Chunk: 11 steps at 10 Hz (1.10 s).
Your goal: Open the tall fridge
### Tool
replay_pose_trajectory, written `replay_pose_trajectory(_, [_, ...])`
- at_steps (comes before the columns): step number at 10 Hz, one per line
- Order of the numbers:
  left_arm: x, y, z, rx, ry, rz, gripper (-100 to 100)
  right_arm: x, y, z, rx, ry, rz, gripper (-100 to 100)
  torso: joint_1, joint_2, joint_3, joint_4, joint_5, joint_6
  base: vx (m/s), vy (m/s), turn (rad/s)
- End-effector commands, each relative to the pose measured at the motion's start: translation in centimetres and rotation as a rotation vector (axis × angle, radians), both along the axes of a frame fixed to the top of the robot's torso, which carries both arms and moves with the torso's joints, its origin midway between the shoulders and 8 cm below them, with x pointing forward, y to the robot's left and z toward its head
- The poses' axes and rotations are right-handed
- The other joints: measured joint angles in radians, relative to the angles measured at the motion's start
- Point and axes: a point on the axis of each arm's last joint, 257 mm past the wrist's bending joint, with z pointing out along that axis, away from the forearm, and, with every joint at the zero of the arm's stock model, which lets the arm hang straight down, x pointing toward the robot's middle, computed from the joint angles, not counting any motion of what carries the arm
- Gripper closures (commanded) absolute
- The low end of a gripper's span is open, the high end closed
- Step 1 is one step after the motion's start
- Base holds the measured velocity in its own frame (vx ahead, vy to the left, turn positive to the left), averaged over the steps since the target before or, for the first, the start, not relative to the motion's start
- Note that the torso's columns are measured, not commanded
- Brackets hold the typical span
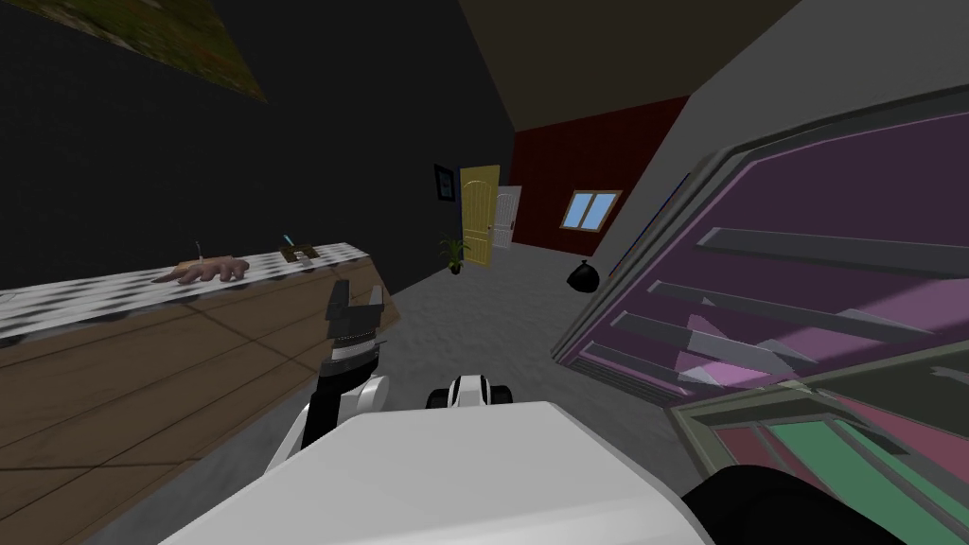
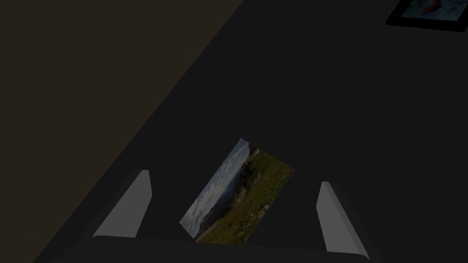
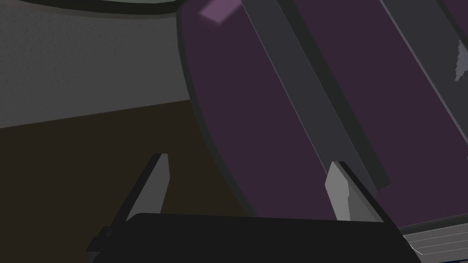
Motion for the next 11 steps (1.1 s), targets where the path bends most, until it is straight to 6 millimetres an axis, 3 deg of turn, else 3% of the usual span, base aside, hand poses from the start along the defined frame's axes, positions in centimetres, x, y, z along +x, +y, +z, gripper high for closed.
replay_pose_trajectory(1, [0.0, 0.0, 0.0, 0.000, 0.000, 0.000, 0, -0.1, 0.3, 1.7, 0.002, -0.001, 0.013, -100, 0.001, -0.001, 0.000, 0.000, 0.000, -0.001, 0.056, -0.002, -0.037])
replay_pose_trajectory(5, [0.0, 0.0, 0.0, 0.000, 0.000, 0.000, 0, -0.3, 0.6, 4.6, 0.000, -0.001, 0.031, -100, -0.002, 0.000, 0.000, 0.000, -0.001, -0.001, 0.039, 0.000, -0.038])
replay_pose_trajectory(6, [0.0, 0.0, 0.0, 0.000, 0.000, 0.000, 0, -0.2, 0.5, 3.9, -0.002, 0.000, 0.025, -100, -0.002, -0.002, -0.001, 0.000, -0.001, -0.001, 0.028, -0.001, -0.016])
replay_pose_trajectory(7, [0.0, 0.0, 0.0, 0.000, 0.000, 0.000, 0, -0.2, 0.6, 4.0, 0.000, -0.002, 0.027, 0, -0.002, 0.000, 0.000, 0.000, -0.001, -0.001, 0.000, 0.000, 0.000])
replay_pose_trajectory(11, [0.0, 0.0, 0.0, 0.000, 0.000, 0.000, 0, -0.2, 0.6, 4.0, 0.000, -0.002, 0.027, 0, -0.002, 0.000, 0.000, 0.000, -0.001, -0.001, 0.000, 0.000, 0.000])
